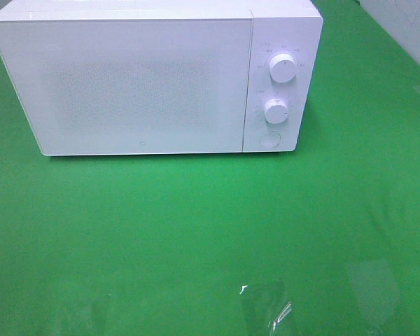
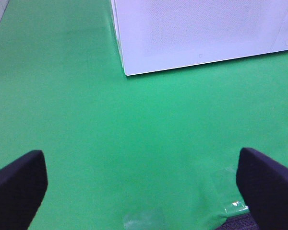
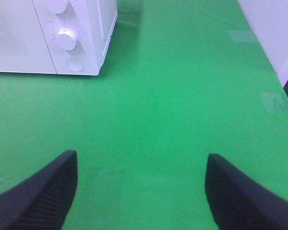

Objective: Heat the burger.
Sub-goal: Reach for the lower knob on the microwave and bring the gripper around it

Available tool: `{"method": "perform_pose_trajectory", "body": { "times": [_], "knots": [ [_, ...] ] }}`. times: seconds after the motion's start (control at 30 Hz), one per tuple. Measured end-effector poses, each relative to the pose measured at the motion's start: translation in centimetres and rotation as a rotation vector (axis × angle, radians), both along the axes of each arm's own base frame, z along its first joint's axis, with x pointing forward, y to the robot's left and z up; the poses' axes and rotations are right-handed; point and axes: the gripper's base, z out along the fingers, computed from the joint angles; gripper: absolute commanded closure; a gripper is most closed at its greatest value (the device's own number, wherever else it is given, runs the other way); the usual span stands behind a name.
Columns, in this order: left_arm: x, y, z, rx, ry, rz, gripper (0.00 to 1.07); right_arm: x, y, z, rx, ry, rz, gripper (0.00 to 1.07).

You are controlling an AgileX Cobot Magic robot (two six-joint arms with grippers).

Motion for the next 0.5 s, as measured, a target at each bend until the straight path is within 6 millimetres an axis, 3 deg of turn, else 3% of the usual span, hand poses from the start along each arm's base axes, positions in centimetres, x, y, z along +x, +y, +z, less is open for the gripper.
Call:
{"method": "perform_pose_trajectory", "body": {
  "times": [0.5],
  "knots": [
    [0.0, 0.0, 0.0, 0.0, 0.0, 0.0, 0.07, 0.0, 0.0, 0.0, 0.0, 0.0, 0.0, 0.37]
  ]
}}
